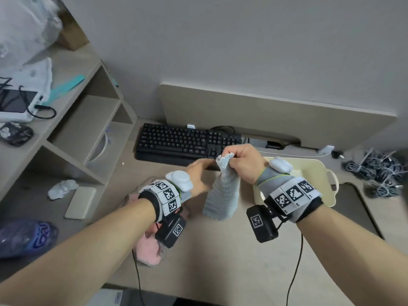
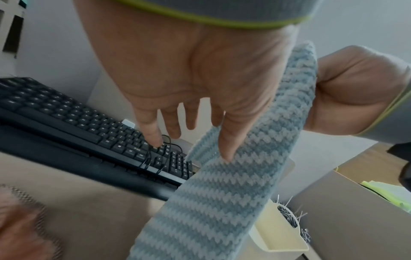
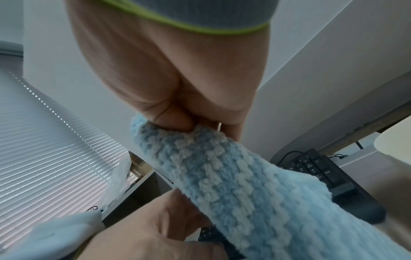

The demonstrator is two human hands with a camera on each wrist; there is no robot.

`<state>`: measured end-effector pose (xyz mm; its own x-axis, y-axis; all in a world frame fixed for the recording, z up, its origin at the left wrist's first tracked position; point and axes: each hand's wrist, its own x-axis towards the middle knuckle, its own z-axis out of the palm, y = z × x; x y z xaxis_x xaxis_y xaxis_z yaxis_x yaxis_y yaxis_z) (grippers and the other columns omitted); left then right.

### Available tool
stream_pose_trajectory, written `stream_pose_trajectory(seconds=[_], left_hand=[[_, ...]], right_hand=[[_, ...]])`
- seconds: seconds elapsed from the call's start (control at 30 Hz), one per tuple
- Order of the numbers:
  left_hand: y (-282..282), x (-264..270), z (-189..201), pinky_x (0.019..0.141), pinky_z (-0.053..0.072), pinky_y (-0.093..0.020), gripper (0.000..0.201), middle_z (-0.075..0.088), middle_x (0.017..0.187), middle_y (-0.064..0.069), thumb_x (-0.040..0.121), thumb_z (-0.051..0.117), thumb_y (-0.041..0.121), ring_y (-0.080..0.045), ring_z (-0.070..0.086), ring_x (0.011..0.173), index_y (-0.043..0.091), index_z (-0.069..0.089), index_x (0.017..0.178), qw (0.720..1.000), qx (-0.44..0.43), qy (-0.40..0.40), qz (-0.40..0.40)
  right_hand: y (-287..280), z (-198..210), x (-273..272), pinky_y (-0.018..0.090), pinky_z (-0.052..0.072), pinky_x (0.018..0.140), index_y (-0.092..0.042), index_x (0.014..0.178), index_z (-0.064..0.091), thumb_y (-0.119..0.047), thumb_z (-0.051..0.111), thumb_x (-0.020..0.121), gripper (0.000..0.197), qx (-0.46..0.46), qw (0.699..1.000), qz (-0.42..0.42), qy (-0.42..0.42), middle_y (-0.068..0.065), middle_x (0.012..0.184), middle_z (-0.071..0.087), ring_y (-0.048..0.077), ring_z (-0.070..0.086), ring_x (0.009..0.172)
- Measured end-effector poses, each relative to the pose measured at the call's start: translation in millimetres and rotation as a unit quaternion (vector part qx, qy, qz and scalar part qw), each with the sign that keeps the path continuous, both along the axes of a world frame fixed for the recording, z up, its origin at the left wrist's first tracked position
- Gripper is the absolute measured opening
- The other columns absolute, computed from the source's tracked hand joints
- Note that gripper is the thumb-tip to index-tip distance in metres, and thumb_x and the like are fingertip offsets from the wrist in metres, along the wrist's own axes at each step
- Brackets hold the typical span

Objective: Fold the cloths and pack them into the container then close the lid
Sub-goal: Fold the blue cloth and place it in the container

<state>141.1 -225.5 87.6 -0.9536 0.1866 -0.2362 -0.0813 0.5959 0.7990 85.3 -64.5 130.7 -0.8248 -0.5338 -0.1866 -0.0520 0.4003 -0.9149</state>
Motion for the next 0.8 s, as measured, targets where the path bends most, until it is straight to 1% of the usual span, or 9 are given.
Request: stream_pose_trajectory(seconds=[0.13,0.2,0.3,0.4,0.5,0.53,0.6,0.7,0.8], left_hand=[[14.8,-8.2,1.4,0.094,0.045,-0.022,0.061,0.058,0.125,0.007,0.064,0.068,0.026,-0.007,0.056,0.115,0.040,0.054,0.122,0.999,0.025,0.013,0.017],[17.4,-11.7,-0.1,0.102,0.038,-0.022,0.067,0.044,0.141,0.006,0.070,0.070,0.025,-0.009,0.047,0.127,0.042,0.047,0.131,1.000,-0.007,0.002,0.026],[31.0,-13.9,5.5,0.103,0.036,-0.023,0.060,0.032,0.149,0.004,0.076,0.069,0.020,-0.010,0.044,0.126,0.035,0.048,0.130,0.998,-0.046,0.007,0.039],[45.4,-13.3,10.0,0.077,0.042,-0.014,0.036,0.063,0.109,-0.011,0.082,0.066,0.011,-0.025,0.058,0.101,0.004,0.058,0.118,0.995,-0.088,-0.045,0.014],[44.2,-4.5,-2.7,0.058,0.043,-0.024,0.012,0.062,0.072,-0.002,0.083,0.063,0.024,-0.024,0.060,0.071,0.012,0.061,0.081,0.985,-0.143,-0.098,-0.009],[40.6,-0.2,-9.5,0.055,0.039,-0.025,0.020,0.056,0.065,0.002,0.084,0.062,0.028,-0.021,0.054,0.064,0.017,0.052,0.070,0.980,-0.168,-0.108,-0.014],[34.4,9.6,-18.3,0.057,0.035,-0.026,0.028,0.047,0.063,0.004,0.087,0.059,0.026,-0.020,0.047,0.060,0.020,0.040,0.067,0.973,-0.202,-0.107,-0.021],[18.9,19.4,-26.0,0.066,0.044,-0.033,0.015,0.055,0.080,0.000,0.088,0.055,0.021,-0.024,0.054,0.072,0.017,0.041,0.087,0.968,-0.224,-0.115,0.006],[-5.1,17.7,-32.5,0.074,0.050,-0.037,0.011,0.062,0.086,0.000,0.087,0.056,0.021,-0.025,0.062,0.081,0.021,0.044,0.086,0.967,-0.221,-0.114,0.057]], right_hand=[[15.1,9.4,-3.9,0.024,0.044,0.060,-0.025,0.054,0.066,0.002,0.040,0.062,0.037,-0.016,1.000,0.001,-0.011,-0.002,0.062,0.067,0.009,0.057,0.061],[20.1,13.3,-2.4,0.019,0.041,0.054,-0.018,0.055,0.063,0.000,0.042,0.060,0.028,-0.022,0.999,-0.012,-0.045,-0.010,0.053,0.061,0.004,0.052,0.054],[27.6,17.8,-3.0,0.024,0.035,0.056,-0.017,0.052,0.057,-0.006,0.049,0.054,0.014,-0.032,0.996,-0.024,-0.084,-0.005,0.051,0.052,0.012,0.045,0.057],[34.6,19.9,-6.7,0.029,0.034,0.061,-0.020,0.053,0.055,-0.012,0.057,0.057,0.009,-0.025,0.996,-0.032,-0.083,0.002,0.058,0.053,0.017,0.046,0.063],[42.6,23.9,-10.0,0.029,0.035,0.064,-0.016,0.059,0.054,-0.015,0.060,0.058,0.006,-0.020,0.997,-0.029,-0.075,0.009,0.068,0.053,0.019,0.049,0.068],[44.0,24.2,-11.2,0.028,0.036,0.062,-0.016,0.058,0.054,-0.016,0.060,0.058,0.006,-0.016,0.997,-0.030,-0.073,0.007,0.067,0.054,0.018,0.049,0.068],[46.0,23.1,-14.1,0.026,0.035,0.061,-0.016,0.060,0.055,-0.016,0.059,0.058,0.004,-0.010,0.997,-0.041,-0.068,0.005,0.067,0.054,0.017,0.049,0.068],[47.1,15.5,-18.9,0.028,0.035,0.060,-0.015,0.064,0.058,-0.013,0.061,0.061,0.004,-0.010,0.994,-0.072,-0.081,0.006,0.068,0.054,0.018,0.048,0.068],[49.3,6.7,-27.8,0.029,0.040,0.062,-0.015,0.066,0.060,0.002,0.063,0.077,0.021,0.012,0.994,-0.088,-0.071,0.004,0.066,0.058,0.020,0.052,0.068]])
